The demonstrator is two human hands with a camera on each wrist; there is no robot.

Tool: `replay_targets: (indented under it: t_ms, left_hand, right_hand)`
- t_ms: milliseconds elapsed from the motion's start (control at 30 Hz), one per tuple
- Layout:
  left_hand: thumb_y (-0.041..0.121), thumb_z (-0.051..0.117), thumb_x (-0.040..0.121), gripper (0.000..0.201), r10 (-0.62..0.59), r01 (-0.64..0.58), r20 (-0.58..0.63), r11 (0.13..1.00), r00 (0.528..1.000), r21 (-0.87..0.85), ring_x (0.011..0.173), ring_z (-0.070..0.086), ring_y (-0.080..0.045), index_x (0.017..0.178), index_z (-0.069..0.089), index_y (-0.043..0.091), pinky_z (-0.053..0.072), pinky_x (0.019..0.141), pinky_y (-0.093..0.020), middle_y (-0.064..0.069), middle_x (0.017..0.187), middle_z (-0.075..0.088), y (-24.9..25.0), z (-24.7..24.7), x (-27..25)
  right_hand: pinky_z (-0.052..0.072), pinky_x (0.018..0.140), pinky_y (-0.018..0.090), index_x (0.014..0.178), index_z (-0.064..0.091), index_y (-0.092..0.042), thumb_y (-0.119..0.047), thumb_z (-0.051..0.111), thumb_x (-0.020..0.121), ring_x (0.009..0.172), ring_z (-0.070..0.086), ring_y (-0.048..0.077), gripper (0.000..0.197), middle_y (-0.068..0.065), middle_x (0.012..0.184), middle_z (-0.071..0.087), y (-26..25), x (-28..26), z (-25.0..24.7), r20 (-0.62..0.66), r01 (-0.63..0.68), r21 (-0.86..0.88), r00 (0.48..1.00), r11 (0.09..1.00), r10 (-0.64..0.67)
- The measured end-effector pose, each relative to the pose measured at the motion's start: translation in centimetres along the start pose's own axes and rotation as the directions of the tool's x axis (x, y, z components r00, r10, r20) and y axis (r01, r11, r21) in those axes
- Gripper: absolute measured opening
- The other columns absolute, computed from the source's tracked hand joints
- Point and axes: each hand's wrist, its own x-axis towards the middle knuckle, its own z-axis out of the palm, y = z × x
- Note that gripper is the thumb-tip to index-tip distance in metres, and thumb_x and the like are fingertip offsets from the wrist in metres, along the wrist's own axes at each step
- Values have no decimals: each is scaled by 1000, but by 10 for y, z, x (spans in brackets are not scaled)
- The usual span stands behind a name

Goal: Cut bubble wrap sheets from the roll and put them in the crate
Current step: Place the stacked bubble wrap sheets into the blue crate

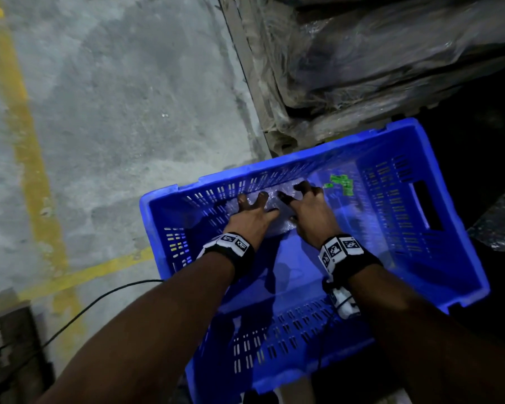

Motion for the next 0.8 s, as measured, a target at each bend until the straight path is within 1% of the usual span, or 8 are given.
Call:
replay_targets:
  t_ms: [100,133,267,433,500,567,667,800]
  left_hand:
    - [10,50,98,53,-1,1,9,1000,1000,-4,138,3,-59,143,35,34,50,83,-61,-6,158,5,-1,4,4]
    - [9,52,98,55,-1,1,16,1000,1000,-9,137,3,-59,144,34,35,50,84,-62,-5,158,4,-2,5,6]
    - [11,50,99,55,-5,5,12,1000,1000,5,138,4,-59,144,34,37,49,86,-61,-5,158,5,-1,5,7]
    - [11,47,100,55,-12,12,21,1000,1000,21,139,4,-59,147,33,35,49,87,-63,-6,160,5,0,0,3]
    - [11,46,100,54,-2,2,43,1000,999,6,141,1,-58,147,33,35,46,91,-65,-6,161,2,2,0,3]
    - [12,45,101,53,-2,2,63,1000,998,-10,142,-3,-58,147,34,35,43,94,-67,-6,163,0,3,1,3]
    - [11,44,101,53,-10,11,72,1000,997,-13,142,-6,-59,147,34,35,41,96,-68,-6,164,-1,2,2,5]
    - [9,45,100,54,-12,11,47,1000,999,5,141,-2,-59,146,35,35,45,93,-67,-5,162,2,1,-2,5]
  right_hand:
    - [57,73,51,143,43,-35,4,62,83,128,32,42,74,12,144,26,-5,-8,4,-50,17,32,999,999,-15]
    - [57,73,50,142,44,-33,5,62,81,127,33,42,74,13,141,30,-6,-11,4,-57,35,41,998,999,-33]
    - [54,86,50,138,54,-25,5,62,81,125,39,42,66,17,133,43,-4,-15,0,-28,71,70,997,995,-70]
    - [48,93,46,133,60,-18,1,55,86,116,45,42,51,19,128,48,-14,-6,-14,-7,28,92,1000,995,-27]
    - [49,92,45,133,59,-16,3,55,86,113,50,43,51,20,134,44,-14,-2,-20,-10,-23,79,1000,997,24]
    - [51,92,45,136,54,-17,6,56,85,117,51,43,56,19,143,37,-9,3,-21,-8,-85,82,996,993,86]
    - [48,99,45,145,46,-21,4,58,87,132,40,41,64,17,152,30,-6,8,-17,32,-87,48,996,995,85]
    - [47,102,48,148,40,-21,2,58,85,137,31,42,69,14,155,25,-6,14,-20,90,-91,47,992,995,86]
